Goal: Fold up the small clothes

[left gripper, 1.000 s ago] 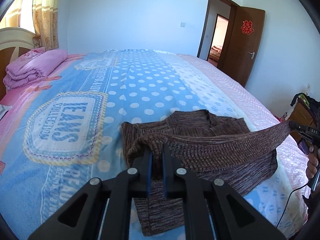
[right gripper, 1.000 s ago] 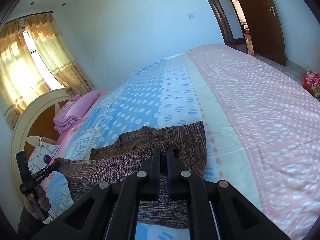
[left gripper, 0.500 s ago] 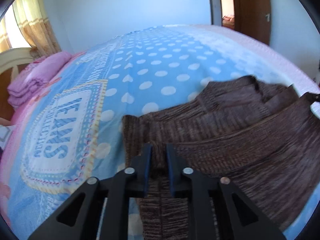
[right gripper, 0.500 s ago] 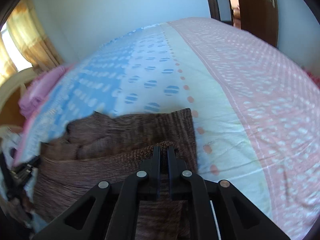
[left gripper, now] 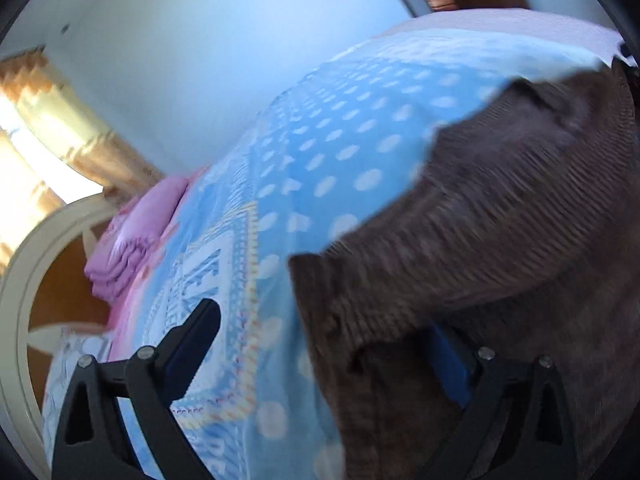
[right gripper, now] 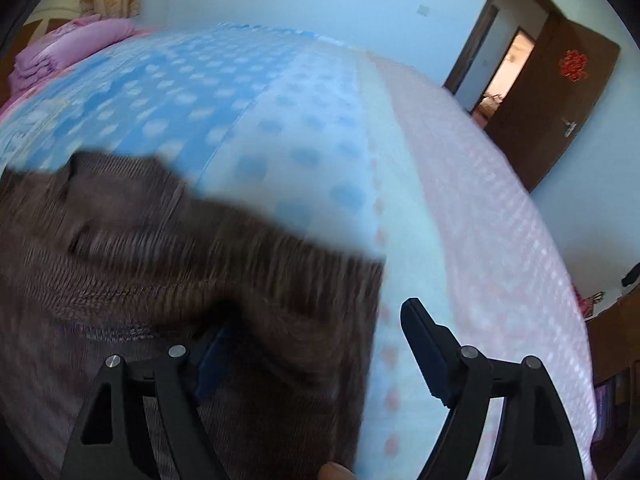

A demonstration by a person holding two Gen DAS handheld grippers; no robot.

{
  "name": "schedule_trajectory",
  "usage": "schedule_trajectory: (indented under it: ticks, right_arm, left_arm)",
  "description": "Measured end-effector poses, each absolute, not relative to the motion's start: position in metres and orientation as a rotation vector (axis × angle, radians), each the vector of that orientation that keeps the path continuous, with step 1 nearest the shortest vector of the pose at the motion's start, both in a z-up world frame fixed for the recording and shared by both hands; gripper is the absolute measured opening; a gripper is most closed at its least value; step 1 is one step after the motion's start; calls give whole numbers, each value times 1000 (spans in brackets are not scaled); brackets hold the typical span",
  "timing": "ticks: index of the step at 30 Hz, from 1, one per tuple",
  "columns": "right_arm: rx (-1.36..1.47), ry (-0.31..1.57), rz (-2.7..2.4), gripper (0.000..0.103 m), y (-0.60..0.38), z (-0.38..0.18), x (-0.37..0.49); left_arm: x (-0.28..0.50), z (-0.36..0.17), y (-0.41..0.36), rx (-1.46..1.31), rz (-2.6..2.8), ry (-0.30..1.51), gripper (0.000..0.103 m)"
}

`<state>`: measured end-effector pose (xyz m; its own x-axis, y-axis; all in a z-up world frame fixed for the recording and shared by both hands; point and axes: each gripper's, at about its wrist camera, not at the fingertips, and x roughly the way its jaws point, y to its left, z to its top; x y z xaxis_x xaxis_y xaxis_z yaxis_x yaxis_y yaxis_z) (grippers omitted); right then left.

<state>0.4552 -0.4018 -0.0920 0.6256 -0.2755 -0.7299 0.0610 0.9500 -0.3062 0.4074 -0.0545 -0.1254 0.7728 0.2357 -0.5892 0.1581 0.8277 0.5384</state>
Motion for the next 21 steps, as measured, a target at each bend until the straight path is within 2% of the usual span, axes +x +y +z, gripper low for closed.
schedule_trajectory:
  ticks: [5,15,21]
  right_arm:
    - [-135,829,-239,81,-425,-70,466]
    - [-47,878,-166,81,-445,-95,389]
    - [-25,879,-128,81,-437,-99,366]
  left_arm:
    - [450,-100,-19,424,124,757,100]
    - [429,-118,21,360,73,822,103]
    - [450,-109,29,229,0,880,103]
